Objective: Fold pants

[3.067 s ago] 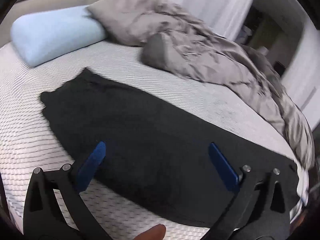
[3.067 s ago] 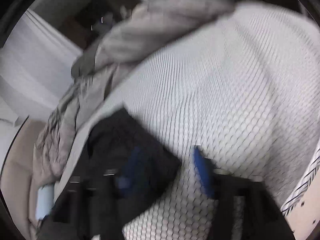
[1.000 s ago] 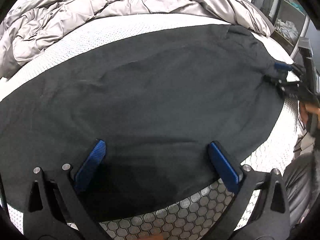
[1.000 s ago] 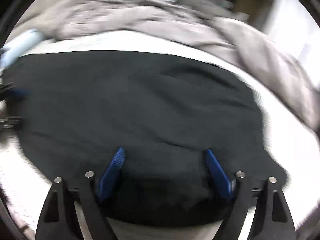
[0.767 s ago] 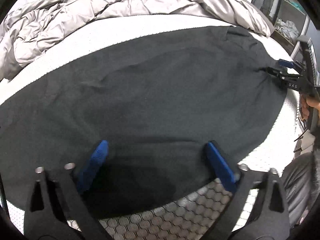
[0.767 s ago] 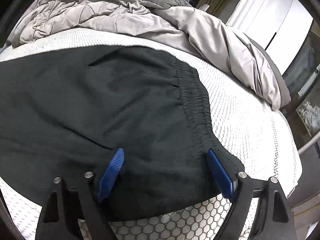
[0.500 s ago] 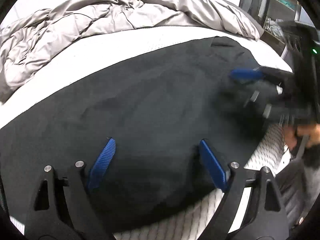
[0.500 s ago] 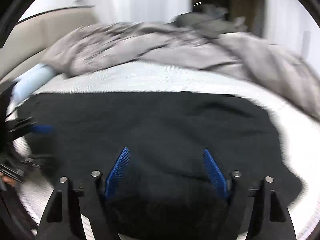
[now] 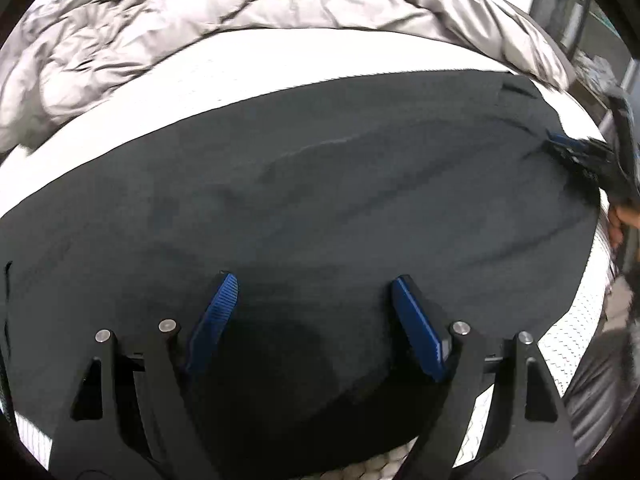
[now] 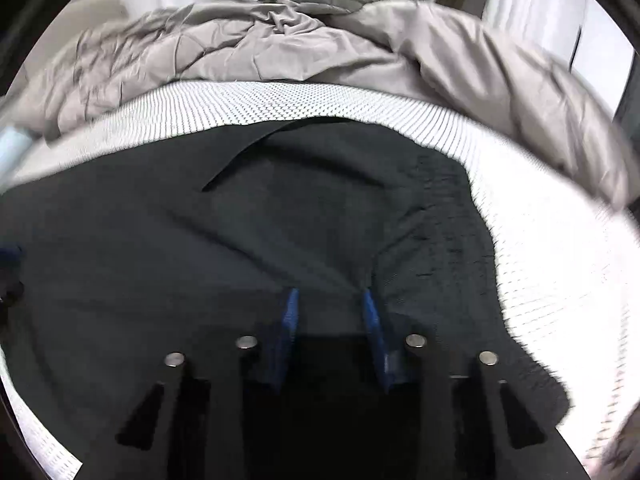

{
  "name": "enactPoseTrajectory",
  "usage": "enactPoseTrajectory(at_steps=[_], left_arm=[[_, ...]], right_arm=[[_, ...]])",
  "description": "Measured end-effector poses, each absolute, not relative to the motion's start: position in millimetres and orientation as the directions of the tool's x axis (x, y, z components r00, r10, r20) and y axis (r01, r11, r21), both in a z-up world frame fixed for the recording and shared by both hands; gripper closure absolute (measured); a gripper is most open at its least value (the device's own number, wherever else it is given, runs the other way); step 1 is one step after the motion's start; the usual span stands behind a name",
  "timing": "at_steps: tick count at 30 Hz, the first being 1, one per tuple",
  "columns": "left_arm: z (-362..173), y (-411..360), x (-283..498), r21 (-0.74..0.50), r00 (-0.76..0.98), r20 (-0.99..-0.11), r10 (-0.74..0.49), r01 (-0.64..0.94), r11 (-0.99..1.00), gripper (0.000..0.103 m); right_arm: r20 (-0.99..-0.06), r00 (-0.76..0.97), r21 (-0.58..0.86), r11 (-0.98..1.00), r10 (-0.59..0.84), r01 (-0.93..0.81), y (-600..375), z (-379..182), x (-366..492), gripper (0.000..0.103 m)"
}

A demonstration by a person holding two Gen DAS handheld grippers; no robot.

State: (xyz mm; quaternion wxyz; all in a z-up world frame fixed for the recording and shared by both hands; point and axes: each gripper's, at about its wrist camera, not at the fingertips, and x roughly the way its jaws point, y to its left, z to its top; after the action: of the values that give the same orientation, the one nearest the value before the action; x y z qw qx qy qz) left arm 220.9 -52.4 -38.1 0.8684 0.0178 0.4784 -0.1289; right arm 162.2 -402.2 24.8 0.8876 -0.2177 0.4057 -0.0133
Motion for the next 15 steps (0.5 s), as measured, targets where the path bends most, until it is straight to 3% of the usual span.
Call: enactPoseTrajectory(at_steps=[3, 6, 9, 11, 15], left_arm=[[-24, -52, 206, -0.140, 0.538, -0.802, -0.260, 0.253, 0.957, 0.030], [-12, -80, 193, -0.216, 0.523, -0.757, -0.391, 0.363, 0.906, 0.030], [-23, -115, 181, -0.207, 0.434, -0.784, -0.444, 0.492, 0.846, 0.030], [-32, -121, 174, -0.123, 0.449, -0.805, -0.388, 0.513, 0.849, 0.030], [-33, -92, 171, -0.159, 0.449, -0.803, -0.393, 0.474, 0.866, 0.030]], right_arm=[[-0.720, 0.676, -0.368, 0.911, -0.154, -0.185, -378, 28, 149, 0.070], [-0.749, 0.659, -0.245, 0.898, 0.064, -0.366, -330, 26, 114, 0.068], [-0.793, 0.571, -0.166, 0.829, 0.210, -0.535, -284, 8, 90, 0.066], [-0.814, 0.554, -0.217, 0.794, 0.174, -0.568, -272, -8, 80, 0.065], [-0.759, 0.651, -0.368, 0.818, 0.011, -0.443, -322, 3, 78, 0.065]])
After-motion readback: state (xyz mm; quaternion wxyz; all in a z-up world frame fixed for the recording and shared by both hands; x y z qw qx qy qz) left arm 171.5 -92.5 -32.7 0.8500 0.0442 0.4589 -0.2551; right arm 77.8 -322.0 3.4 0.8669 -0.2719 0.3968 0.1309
